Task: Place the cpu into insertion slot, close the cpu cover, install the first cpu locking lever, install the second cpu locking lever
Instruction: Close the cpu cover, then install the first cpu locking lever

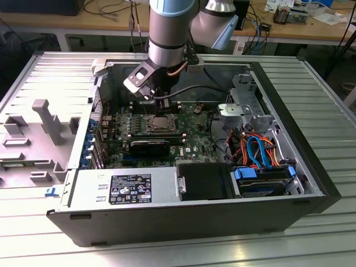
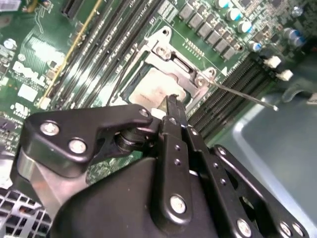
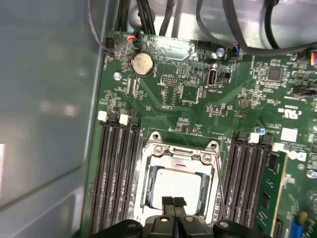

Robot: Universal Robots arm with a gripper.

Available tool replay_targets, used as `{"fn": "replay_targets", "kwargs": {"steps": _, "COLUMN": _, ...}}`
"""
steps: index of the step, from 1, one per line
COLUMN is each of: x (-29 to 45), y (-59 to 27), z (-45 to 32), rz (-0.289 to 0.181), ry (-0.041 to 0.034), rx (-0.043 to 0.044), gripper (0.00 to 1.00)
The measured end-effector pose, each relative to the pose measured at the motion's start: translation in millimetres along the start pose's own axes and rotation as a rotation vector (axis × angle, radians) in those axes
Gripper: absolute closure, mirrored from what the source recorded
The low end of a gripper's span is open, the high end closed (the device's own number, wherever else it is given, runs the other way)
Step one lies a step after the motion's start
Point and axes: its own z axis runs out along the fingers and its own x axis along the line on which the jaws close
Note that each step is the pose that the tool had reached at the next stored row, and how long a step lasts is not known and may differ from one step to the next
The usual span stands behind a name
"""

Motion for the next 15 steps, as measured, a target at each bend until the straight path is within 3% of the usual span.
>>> {"fn": "replay_targets", "kwargs": {"steps": 14, "x": 0.2, "y": -0.1, "z": -3.1, "rz": 0.000, "ry": 0.0017, "rx": -0.0003, "gripper": 0.89}}
{"fn": "replay_targets", "kwargs": {"steps": 15, "x": 0.2, "y": -0.2, "z": -3.2, "rz": -0.053, "ry": -0.0013, "rx": 0.0036, "gripper": 0.89}}
